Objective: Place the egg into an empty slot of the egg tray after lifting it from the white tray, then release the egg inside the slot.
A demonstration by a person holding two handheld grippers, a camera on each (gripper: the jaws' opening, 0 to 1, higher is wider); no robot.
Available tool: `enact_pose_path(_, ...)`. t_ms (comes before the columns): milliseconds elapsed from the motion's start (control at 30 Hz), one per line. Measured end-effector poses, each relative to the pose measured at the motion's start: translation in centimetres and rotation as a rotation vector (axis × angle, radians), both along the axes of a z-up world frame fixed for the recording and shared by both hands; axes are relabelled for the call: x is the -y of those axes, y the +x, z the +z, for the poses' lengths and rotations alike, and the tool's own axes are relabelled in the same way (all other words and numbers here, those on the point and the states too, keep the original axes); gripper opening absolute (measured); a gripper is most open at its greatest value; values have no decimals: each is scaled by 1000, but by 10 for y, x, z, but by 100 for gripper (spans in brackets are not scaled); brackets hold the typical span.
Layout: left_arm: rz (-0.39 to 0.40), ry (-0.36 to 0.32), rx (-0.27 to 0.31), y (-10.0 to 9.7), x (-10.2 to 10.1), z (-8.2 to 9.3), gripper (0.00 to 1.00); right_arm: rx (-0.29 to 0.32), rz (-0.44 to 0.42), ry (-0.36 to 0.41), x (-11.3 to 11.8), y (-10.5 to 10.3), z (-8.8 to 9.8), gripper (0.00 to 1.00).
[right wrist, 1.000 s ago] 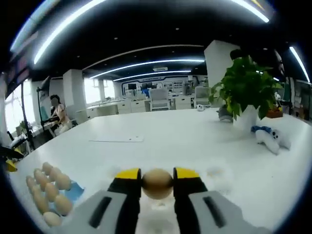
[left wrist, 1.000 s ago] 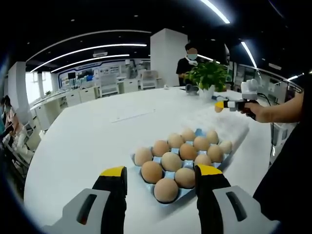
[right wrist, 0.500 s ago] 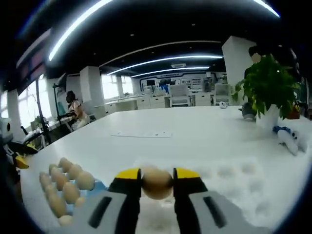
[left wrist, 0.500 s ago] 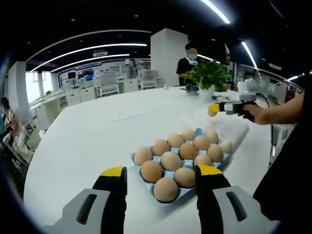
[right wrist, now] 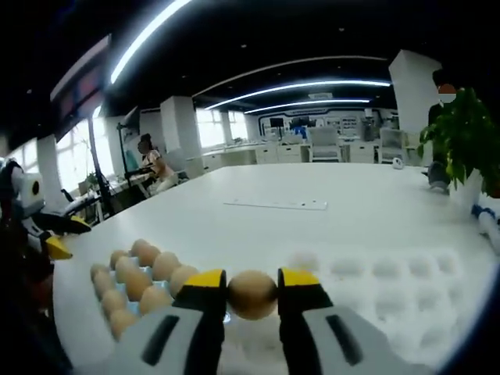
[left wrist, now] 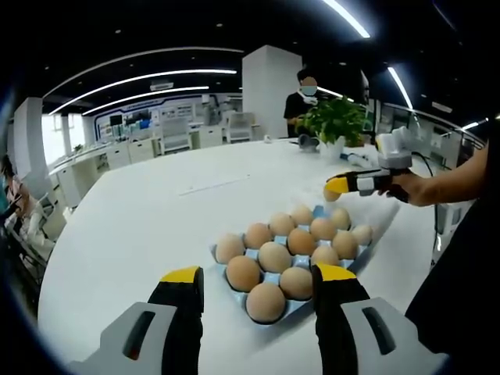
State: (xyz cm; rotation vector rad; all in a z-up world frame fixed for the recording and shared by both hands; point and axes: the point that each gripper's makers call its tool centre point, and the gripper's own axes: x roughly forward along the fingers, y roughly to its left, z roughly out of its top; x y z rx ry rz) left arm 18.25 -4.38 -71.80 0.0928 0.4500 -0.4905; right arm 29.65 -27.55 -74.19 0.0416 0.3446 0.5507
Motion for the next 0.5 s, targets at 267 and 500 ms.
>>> enact_pose_path(267, 11, -2, 0, 0, -3, 0, 57, -20, 67, -3, -21, -4, -5, 25)
enact_pose_path(500, 13, -3, 0, 0, -4, 0, 56, -40, 96, -1, -30, -4, -10, 25)
